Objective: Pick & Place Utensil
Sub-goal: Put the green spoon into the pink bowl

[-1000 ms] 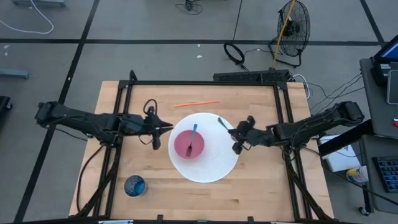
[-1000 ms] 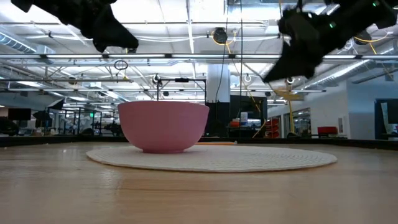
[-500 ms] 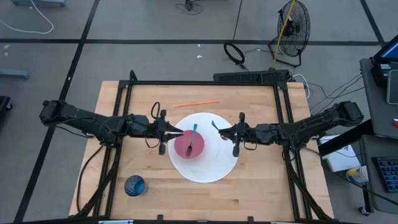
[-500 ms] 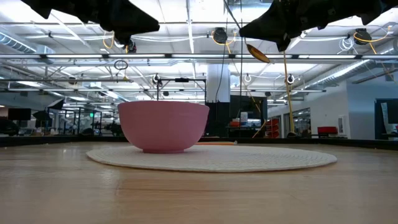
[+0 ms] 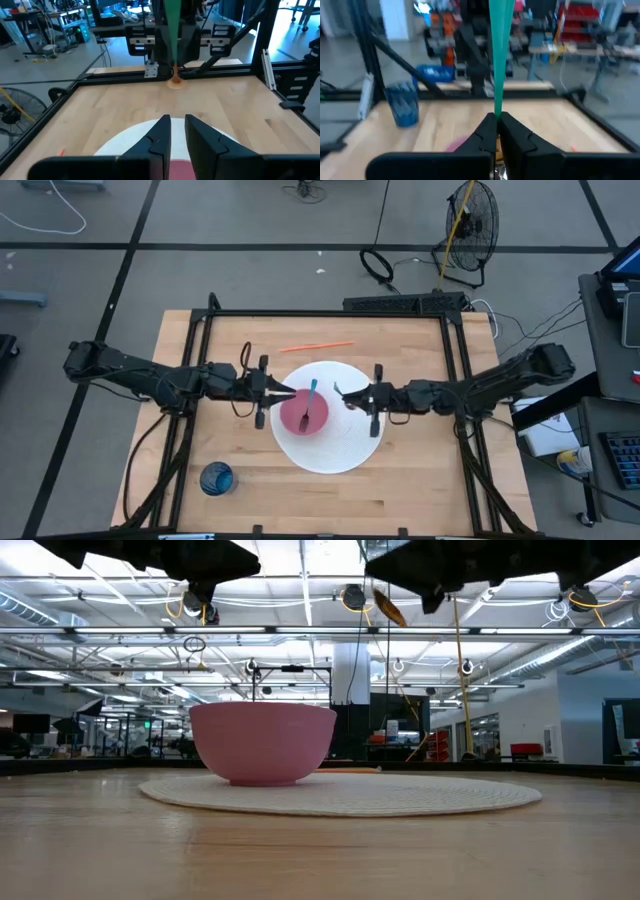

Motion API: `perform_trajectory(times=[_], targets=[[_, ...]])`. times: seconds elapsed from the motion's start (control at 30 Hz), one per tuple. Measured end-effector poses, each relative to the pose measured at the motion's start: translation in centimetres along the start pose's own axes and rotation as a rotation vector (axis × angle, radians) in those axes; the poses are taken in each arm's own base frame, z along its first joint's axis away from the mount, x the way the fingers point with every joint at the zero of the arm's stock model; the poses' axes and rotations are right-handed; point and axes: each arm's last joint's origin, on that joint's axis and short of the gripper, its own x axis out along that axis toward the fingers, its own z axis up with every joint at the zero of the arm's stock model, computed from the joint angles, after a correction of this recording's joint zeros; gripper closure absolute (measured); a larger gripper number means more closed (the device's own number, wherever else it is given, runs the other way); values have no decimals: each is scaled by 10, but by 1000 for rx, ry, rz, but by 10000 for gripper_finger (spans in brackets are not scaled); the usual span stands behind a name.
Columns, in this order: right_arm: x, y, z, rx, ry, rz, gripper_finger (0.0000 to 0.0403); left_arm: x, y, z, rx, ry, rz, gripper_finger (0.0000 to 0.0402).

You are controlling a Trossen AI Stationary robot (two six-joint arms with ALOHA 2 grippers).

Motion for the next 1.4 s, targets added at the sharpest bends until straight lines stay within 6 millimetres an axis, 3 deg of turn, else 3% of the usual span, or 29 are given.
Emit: perform_trajectory(times=[0.2, 0.47, 0.67, 0.77, 1.1, 1.23, 1.4], targets=[[22, -3, -6, -9, -88, 50, 400, 0, 0, 0, 3, -5, -1, 339], [72, -2, -7, -30, -46, 130, 399, 0, -1, 1, 11, -16, -33, 339], [85, -2, -5, -57, -24, 127, 399, 0, -3, 1, 29, -9, -90, 336], [86, -1, -4, -57, -28, 128, 399, 0, -2, 1, 30, -10, -80, 315], [86, -1, -1, -51, -60, 127, 399, 0, -2, 5, 31, -58, -67, 191], [89, -1, 0, -45, -98, 125, 399, 0, -2, 5, 23, -59, -66, 172], [111, 3, -2, -49, -69, 124, 399, 0, -1, 7, 19, -77, -62, 174]])
